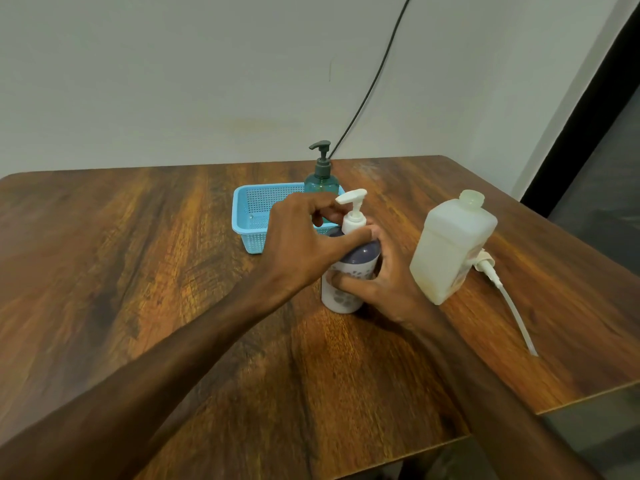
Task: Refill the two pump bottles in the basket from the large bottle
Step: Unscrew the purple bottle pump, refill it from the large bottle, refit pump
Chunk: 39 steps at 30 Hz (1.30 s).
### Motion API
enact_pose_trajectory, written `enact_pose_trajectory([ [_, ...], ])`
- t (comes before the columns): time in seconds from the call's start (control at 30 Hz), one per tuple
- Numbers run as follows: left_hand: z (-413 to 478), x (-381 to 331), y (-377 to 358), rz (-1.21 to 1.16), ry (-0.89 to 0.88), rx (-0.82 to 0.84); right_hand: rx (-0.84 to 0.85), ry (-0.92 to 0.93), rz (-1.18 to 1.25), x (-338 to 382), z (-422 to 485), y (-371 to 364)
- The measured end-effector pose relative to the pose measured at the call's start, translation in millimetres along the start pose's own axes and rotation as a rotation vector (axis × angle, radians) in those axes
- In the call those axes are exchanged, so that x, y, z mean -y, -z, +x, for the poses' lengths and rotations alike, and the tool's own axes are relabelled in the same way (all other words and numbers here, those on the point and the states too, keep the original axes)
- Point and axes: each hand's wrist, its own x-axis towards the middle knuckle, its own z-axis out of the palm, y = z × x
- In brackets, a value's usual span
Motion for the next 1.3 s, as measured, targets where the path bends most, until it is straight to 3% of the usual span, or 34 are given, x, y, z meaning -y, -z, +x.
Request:
enact_pose_trajectory([
  [0.1, -1, -5, 1, 0.021, -0.039, 0.031, -0.006, 0.012, 0.030, 3, 0, 1],
  [0.47, 22, 19, 16, -0.158, -0.134, 0.381, 0.059, -0.030, 0.140, -1, 6, 9],
  [0.6, 19, 17, 16, -0.126, -0.107, 0.345, 0.074, -0.076, 0.148, -4, 5, 9],
  [0.77, 4, 5, 10, 0.027, -0.085, 0.080, -0.019, -0.043, 0.060, -1, -2, 3],
  [0.9, -5, -3, 3, -0.006, -0.027, -0.006, -0.060, 0.014, 0.044, 4, -5, 0],
  [1.1, 1, -1, 8, -0.052, -0.059, 0.088, -0.029, 0.039, 0.051, 10, -4, 4],
  [1.3, 18, 17, 13, -0.163, -0.087, 0.287, 0.009, -0.013, 0.121, 4, -2, 6],
])
